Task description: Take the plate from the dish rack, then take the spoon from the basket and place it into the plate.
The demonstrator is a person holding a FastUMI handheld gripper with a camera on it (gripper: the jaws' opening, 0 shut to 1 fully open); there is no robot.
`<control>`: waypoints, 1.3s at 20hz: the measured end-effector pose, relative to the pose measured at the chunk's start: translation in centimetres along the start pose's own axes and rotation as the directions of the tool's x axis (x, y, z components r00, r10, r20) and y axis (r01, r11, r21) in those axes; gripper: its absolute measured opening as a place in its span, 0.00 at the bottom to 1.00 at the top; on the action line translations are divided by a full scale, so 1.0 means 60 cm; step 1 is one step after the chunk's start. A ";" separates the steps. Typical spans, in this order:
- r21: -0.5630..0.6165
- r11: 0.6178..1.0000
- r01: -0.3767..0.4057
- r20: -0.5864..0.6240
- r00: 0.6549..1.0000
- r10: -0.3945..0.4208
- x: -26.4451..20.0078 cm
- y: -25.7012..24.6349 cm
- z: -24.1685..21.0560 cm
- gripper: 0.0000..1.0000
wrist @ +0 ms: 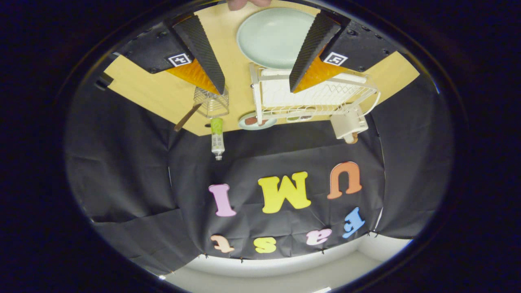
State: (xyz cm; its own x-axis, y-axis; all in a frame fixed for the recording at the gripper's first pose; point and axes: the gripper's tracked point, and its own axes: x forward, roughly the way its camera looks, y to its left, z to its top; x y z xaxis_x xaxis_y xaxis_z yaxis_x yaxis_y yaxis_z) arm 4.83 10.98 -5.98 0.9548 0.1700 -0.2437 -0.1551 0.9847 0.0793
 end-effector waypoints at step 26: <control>0.056 0.998 0.027 -0.082 0.996 -0.022 0.179 -0.259 0.002 1.00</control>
State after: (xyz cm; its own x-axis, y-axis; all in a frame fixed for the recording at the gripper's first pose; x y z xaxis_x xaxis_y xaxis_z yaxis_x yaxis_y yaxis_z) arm 17.51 -2.51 -9.73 0.9339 0.1509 -0.3242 -0.1151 0.9852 0.1271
